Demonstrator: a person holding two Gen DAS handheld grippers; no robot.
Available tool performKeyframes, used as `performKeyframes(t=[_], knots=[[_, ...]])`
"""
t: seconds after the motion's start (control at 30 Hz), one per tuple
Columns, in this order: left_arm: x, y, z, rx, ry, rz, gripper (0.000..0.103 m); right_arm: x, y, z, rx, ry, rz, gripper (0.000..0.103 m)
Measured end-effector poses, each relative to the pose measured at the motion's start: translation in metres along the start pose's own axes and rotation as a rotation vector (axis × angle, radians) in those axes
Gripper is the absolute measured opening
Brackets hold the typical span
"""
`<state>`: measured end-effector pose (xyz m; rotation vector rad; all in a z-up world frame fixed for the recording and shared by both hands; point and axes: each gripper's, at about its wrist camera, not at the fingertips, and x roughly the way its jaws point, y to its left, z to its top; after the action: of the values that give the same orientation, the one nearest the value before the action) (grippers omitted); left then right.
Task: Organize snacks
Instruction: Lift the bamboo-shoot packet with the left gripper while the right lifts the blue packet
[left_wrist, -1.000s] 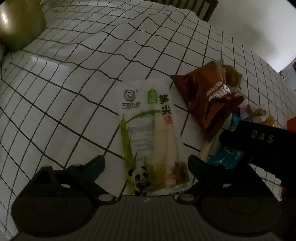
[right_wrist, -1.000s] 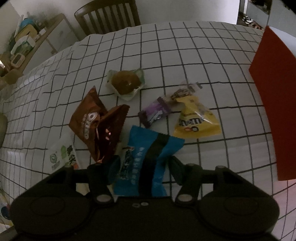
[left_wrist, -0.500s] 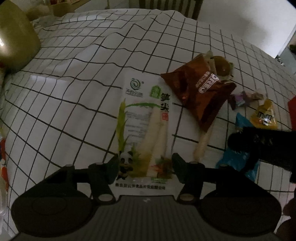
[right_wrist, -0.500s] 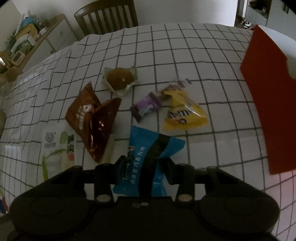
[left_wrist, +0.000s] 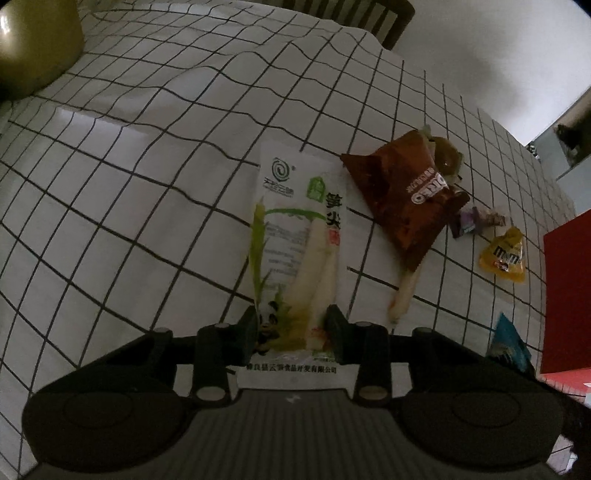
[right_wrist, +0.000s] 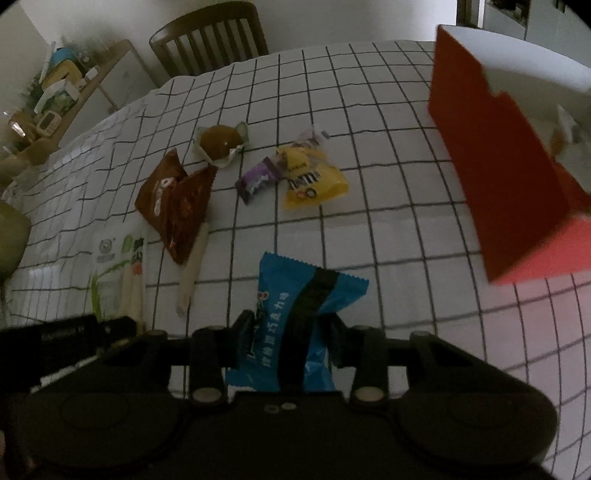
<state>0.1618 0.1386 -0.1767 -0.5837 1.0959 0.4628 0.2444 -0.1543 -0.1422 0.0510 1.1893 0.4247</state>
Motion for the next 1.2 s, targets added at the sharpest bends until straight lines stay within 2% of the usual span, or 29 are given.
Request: performKeyframes(t=[0.13, 0.17, 0.2, 0.27, 0.4, 0.47, 0.67, 0.87, 1.0, 1.07, 1.2], knots=[[-0.005, 0.006, -0.004, -0.012, 0.009, -0.026, 0.034, -0.017, -0.009, -0.010, 0.004, -0.010, 0.014, 0.038], [-0.007, 0.008, -0.005, -0.015, 0.013, -0.033, 0.017, -0.021, -0.011, -0.012, 0.007, -0.012, 0.020, 0.038], [-0.009, 0.009, -0.006, -0.016, 0.016, -0.036, 0.008, -0.026, -0.013, -0.014, 0.008, -0.016, 0.028, 0.038], [-0.012, 0.014, -0.008, -0.031, 0.030, -0.072, 0.007, -0.035, -0.015, -0.018, 0.002, -0.024, 0.032, 0.038], [-0.014, 0.018, -0.015, -0.021, 0.042, -0.071, 0.006, -0.050, -0.023, -0.025, -0.006, -0.030, 0.044, 0.038], [-0.013, 0.021, -0.017, -0.039, 0.054, -0.094, 0.006, -0.055, -0.027, -0.028, -0.007, -0.029, 0.048, 0.038], [-0.018, 0.015, -0.018, -0.027, 0.027, -0.096, 0.004, -0.063, -0.039, -0.036, 0.001, -0.033, 0.051, 0.038], [-0.032, 0.015, -0.019, -0.046, 0.008, -0.135, 0.003, -0.070, -0.051, -0.042, 0.003, -0.032, 0.063, 0.038], [-0.036, 0.021, -0.021, -0.079, 0.022, -0.141, 0.003, -0.075, -0.057, -0.042, -0.007, -0.034, 0.072, 0.038], [-0.034, 0.023, -0.023, -0.099, 0.055, -0.161, 0.004, -0.078, -0.060, -0.042, -0.009, -0.036, 0.078, 0.038], [-0.032, 0.019, -0.028, -0.123, 0.072, -0.144, 0.005, -0.082, -0.066, -0.039, -0.020, -0.040, 0.090, 0.038]])
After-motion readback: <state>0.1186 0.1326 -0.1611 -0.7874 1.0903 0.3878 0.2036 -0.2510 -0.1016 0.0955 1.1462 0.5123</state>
